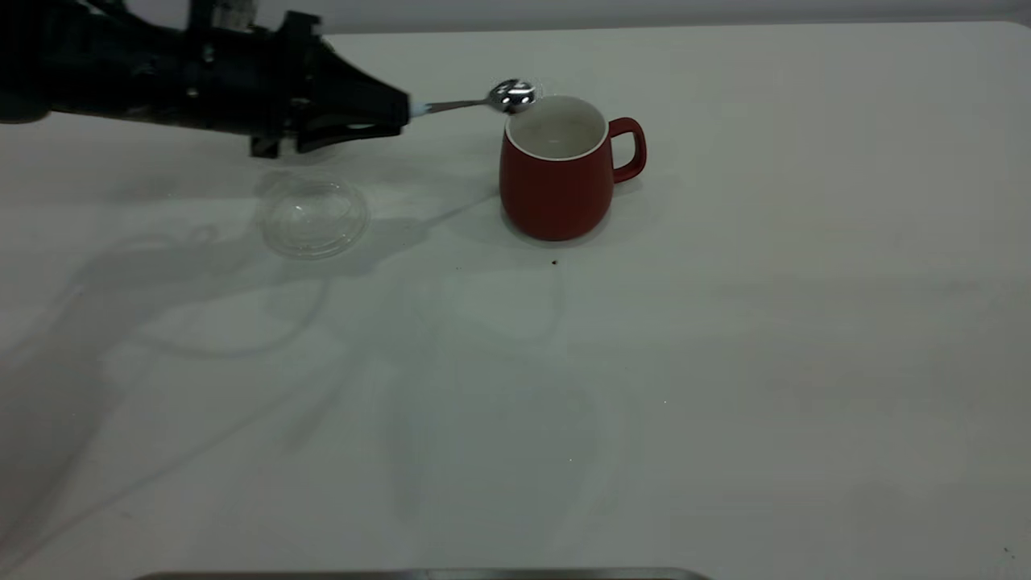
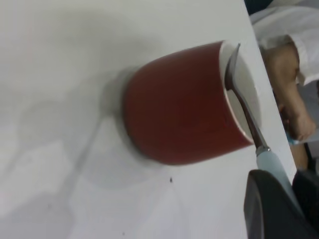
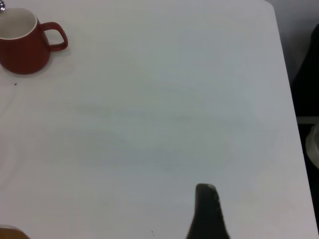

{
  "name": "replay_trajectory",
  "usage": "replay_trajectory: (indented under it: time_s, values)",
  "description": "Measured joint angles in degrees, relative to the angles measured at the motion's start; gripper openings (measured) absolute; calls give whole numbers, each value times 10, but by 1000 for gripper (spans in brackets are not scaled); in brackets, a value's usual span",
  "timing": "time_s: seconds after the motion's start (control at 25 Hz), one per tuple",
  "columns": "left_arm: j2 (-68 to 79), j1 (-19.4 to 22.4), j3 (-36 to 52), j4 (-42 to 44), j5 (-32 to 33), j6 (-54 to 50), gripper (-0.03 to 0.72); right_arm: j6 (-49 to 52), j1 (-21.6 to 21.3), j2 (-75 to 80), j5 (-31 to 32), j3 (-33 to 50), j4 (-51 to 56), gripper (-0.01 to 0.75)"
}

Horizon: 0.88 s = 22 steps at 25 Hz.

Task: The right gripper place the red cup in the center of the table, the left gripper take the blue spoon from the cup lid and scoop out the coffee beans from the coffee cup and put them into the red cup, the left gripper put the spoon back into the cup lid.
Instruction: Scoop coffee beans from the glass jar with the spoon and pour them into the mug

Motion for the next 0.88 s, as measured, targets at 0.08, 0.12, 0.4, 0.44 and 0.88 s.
replay_trajectory:
  time_s: [0.08, 0.12, 0.4, 0.44, 0.88]
  values:
    - [0, -1, 0, 3, 9, 15, 116, 0, 0, 0, 0, 0, 0, 590]
    - [0, -3, 0, -1, 13, 23, 116, 0, 0, 0, 0, 0, 0, 590]
    - [0, -36, 0, -43, 14, 167, 116, 0, 0, 0, 0, 0, 0, 590]
    - [0, -43, 0, -44, 14, 208, 116, 0, 0, 0, 0, 0, 0, 590]
    - [0, -55, 0, -48, -10, 285, 116, 0, 0, 0, 0, 0, 0, 590]
